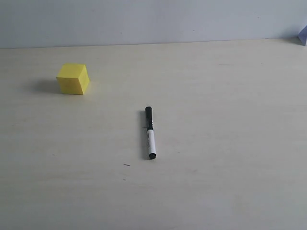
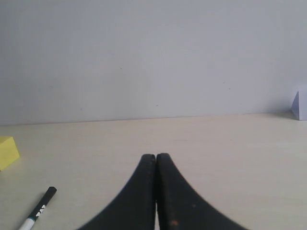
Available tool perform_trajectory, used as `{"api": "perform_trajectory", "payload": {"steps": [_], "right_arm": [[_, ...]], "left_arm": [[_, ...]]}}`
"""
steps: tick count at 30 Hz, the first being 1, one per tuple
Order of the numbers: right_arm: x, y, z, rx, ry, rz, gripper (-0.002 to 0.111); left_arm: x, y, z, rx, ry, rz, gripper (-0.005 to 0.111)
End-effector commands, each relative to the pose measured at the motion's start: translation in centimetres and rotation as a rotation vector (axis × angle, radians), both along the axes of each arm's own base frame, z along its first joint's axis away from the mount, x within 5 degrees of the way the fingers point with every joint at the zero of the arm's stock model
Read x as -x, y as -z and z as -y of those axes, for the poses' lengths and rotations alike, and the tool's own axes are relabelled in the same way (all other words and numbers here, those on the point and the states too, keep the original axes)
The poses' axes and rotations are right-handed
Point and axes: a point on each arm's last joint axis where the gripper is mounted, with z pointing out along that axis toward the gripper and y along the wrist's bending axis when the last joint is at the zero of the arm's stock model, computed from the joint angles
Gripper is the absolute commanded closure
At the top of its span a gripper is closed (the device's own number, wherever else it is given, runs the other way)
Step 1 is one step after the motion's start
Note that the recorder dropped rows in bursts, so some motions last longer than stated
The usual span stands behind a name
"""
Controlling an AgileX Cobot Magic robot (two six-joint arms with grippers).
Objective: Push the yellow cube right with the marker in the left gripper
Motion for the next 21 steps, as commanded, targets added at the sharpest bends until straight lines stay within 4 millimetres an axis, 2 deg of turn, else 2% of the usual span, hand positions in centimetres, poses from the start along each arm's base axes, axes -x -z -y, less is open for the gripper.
{"api": "perform_trajectory", "payload": {"steps": [1, 3, 5, 8, 11, 13, 18, 21], "right_arm": [[0.0, 0.1, 0.0, 0.001, 0.0, 0.009, 0.108], [0.0, 0.1, 0.0, 0.001, 0.0, 0.009, 0.108], [0.0, 0.1, 0.0, 0.001, 0.0, 0.009, 0.108], [0.0, 0.1, 0.0, 0.001, 0.0, 0.009, 0.108], [0.0, 0.1, 0.0, 0.001, 0.0, 0.009, 0.108], [0.0, 0.1, 0.0, 0.001, 0.0, 0.009, 0.108], [0.0, 0.1, 0.0, 0.001, 0.0, 0.009, 0.108], [0.0, 0.1, 0.0, 0.001, 0.0, 0.009, 0.108]], "left_arm": [[-3.4, 1.7, 2.3, 0.122, 0.026, -0.312, 0.107], [-4.1, 2.9, 4.8, 0.222, 0.157, -0.363, 0.107], [-5.1, 3.8, 7.8, 0.32, 0.256, -0.335, 0.107], [-6.3, 4.9, 11.6, 0.392, 0.356, -0.262, 0.107], [-6.5, 5.8, 14.6, 0.399, 0.464, -0.228, 0.107], [-6.8, 6.1, 15.7, 0.374, 0.528, -0.174, 0.107], [-7.6, 7.3, 17.6, 0.577, 0.484, -0.204, 0.107], [-8.2, 8.5, 17.9, 0.559, 0.488, -0.223, 0.099]]}}
